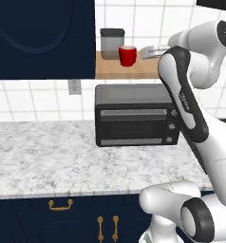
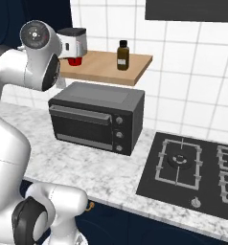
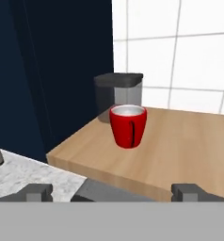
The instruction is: Gather all objects into one cabinet and sort the glasses and bowls to opposite sides.
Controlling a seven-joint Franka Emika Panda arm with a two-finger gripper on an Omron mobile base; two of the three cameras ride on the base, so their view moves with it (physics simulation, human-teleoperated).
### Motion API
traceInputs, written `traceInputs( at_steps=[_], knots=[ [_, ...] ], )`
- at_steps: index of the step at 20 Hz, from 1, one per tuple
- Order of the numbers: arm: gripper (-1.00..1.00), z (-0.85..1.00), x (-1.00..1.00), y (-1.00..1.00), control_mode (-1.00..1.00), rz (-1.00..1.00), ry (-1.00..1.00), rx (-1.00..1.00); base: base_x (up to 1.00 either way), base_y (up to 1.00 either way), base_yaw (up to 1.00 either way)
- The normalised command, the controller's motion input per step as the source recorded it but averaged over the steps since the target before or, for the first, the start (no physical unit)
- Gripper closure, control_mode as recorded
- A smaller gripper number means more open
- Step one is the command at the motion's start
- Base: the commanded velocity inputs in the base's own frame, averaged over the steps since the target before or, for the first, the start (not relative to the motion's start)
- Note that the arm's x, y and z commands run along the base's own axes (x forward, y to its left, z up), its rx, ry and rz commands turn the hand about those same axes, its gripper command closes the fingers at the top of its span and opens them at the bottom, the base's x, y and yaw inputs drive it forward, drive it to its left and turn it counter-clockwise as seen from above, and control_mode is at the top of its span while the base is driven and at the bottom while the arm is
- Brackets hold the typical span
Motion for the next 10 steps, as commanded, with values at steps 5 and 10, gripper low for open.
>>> traceInputs(
  at_steps=[5,10],
  knots=[
    [-1.00,-0.40,0.49,0.28,-1.00,-0.10,0.03,-0.05,0.00,0.00,0.00],
    [-1.00,-0.04,0.18,0.17,-1.00,-0.02,0.07,-0.01,0.00,0.00,0.00]
  ],
)
